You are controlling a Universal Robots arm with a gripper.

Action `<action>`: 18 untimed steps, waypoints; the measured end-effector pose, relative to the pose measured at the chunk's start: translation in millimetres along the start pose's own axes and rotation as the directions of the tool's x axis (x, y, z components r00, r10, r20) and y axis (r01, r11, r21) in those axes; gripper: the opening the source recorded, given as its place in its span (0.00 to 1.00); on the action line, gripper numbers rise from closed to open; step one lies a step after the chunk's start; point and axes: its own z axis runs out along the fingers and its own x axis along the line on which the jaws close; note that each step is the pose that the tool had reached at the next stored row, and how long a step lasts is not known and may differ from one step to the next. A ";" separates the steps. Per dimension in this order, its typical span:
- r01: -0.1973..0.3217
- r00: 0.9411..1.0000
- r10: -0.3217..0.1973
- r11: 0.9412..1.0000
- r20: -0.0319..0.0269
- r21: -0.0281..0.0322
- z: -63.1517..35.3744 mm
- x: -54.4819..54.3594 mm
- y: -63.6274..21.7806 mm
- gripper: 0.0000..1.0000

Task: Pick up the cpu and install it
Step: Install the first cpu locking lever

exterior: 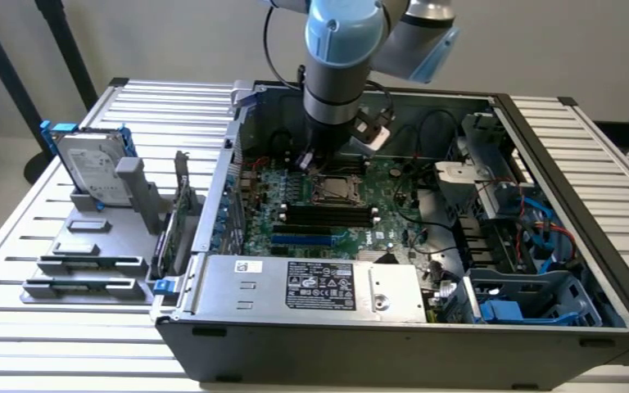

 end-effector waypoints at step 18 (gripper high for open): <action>-0.014 1.000 0.014 1.000 0.013 -0.003 1.5 8.1 3.0 0.14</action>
